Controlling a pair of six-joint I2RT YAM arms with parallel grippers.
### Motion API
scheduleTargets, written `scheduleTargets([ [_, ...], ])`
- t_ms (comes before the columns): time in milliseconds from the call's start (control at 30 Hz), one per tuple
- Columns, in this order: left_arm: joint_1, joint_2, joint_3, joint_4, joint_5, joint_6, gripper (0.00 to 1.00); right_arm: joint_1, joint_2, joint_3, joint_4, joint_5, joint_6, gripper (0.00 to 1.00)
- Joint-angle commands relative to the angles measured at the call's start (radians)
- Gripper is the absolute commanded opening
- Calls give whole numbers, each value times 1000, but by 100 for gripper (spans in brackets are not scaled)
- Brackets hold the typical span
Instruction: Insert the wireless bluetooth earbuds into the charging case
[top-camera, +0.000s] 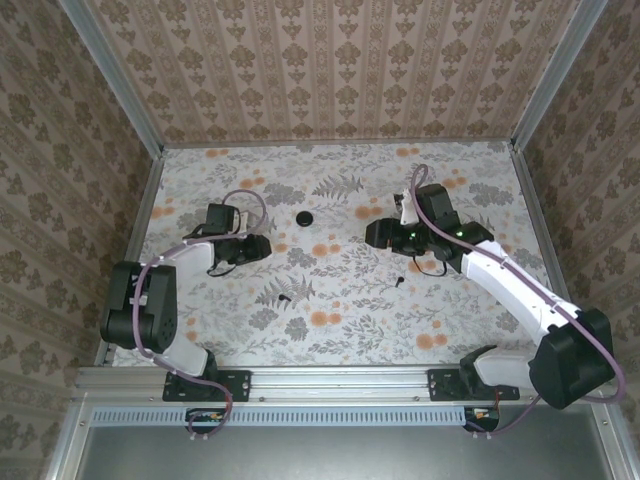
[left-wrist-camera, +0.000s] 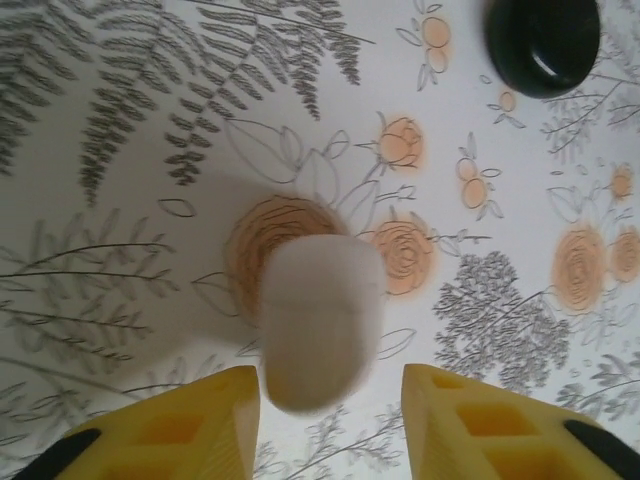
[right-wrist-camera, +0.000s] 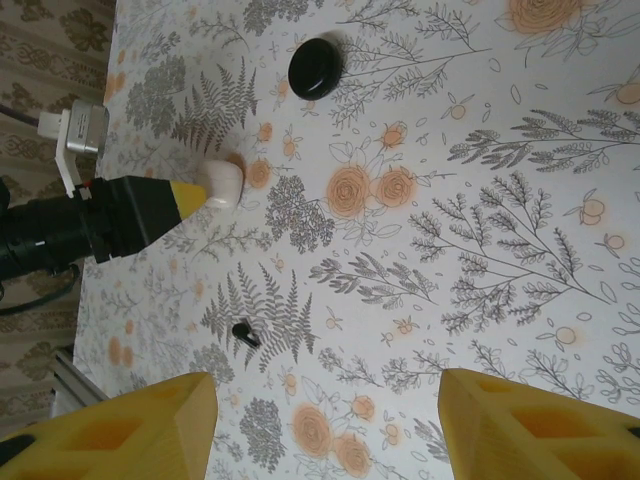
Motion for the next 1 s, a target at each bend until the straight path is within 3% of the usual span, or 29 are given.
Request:
scheduleTargets([
  [0,23,-52,26,-73,-66,49,49,-5,33,8,35,-34,43,61],
  [167,30,-108,43,-114,-126,89,57,6,85,43,10,-18,36,60],
  [467,11,-123,102,-124,-119,115,57,101,219,161,-80,84,-18,60],
  [967,-128,254,421,5,28,21,57,161,415,232,-84,58,23,60],
])
